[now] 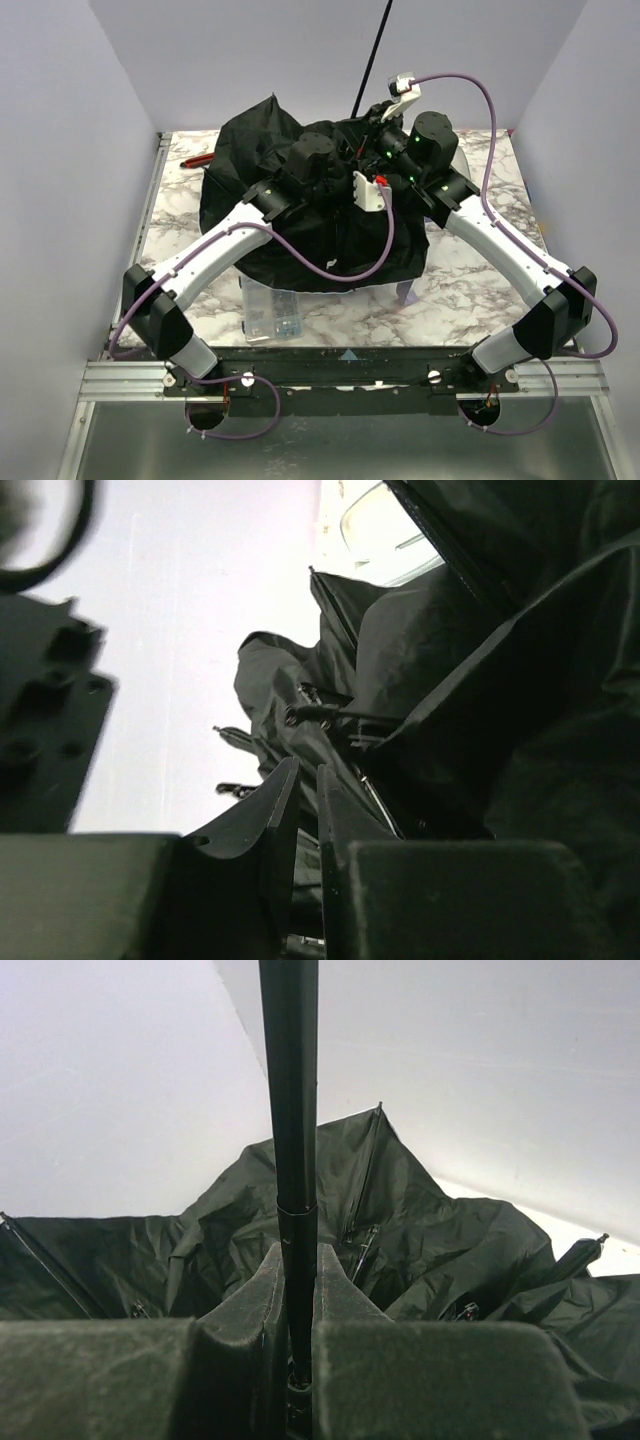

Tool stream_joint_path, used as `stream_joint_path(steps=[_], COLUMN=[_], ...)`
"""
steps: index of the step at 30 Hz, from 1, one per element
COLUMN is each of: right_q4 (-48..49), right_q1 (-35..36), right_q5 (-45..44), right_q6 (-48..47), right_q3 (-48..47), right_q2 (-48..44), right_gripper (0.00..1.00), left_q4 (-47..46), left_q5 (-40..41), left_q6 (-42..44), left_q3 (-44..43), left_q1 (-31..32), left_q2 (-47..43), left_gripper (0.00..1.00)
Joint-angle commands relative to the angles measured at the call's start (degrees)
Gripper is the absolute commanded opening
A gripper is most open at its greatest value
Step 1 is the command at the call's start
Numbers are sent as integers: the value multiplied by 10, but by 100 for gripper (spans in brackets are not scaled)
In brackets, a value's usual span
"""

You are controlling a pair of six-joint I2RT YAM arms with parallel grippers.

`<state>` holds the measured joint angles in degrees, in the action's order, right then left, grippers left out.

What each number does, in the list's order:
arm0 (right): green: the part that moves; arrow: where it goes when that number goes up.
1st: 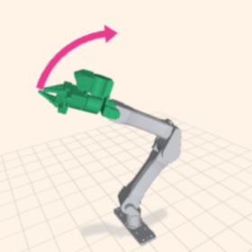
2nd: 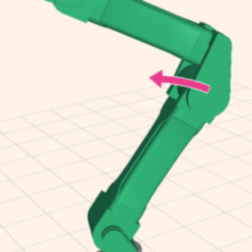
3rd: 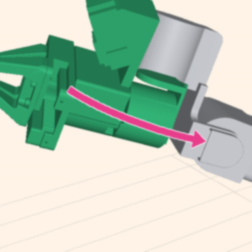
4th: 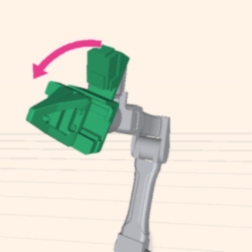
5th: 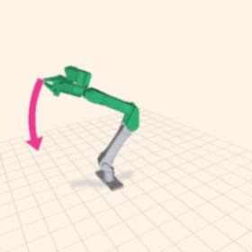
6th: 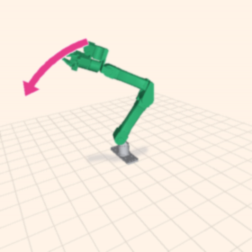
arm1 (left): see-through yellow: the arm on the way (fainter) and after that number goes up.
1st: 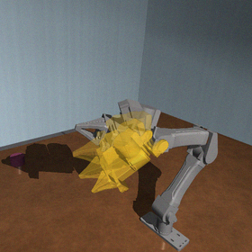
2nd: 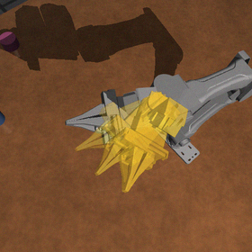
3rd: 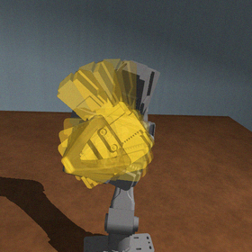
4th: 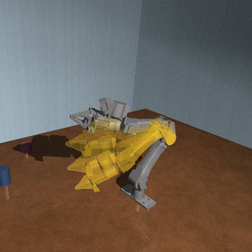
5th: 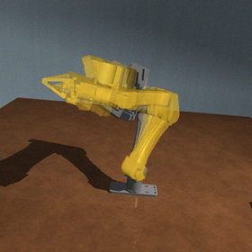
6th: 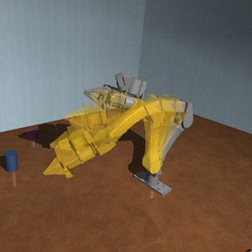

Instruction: Open the umbrella

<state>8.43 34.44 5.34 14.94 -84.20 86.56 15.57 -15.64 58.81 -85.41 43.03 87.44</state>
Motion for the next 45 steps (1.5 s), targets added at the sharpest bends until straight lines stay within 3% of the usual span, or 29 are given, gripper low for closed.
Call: stream_joint_path(steps=[1, 12, 22, 27, 32, 35, 40, 45], right_q4=[32, 35, 56, 64, 83, 93, 102, 106], right_q1=[3, 4, 4, 4, 3, 2, 3, 3], right_q5=[-17, -22, -36, -35, 14, 33, 48, 50], right_q6=[9, 11, -5, -36, -55, -70, -99, -108], right_q3=[-8, -11, -42, -40, 4, 27, 50, 69], right_q2=[-17, -4, 13, 6, -13, -25, -39, -49], right_gripper=[0, 0, 0, 0, 0, 0, 0, 0], left_q4=[30, 109, 159, 147, 169, 198, 212, 238], left_q5=[3, -84, -82, -76, -126, -166, -203, -228], left_q6=[34, 106, 96, 66, -24, -49, -55, -62], left_q3=[-28, -21, 9, 29, -47, -85, -78, -74], left_q1=[11, 50, 55, 49, 47, 45, 41, 14], left_q2=[34, 55, 96, 83, 43, 13, -49, -83], left_gripper=[16, 22, 33, 49, 60, 62, 65, 55])
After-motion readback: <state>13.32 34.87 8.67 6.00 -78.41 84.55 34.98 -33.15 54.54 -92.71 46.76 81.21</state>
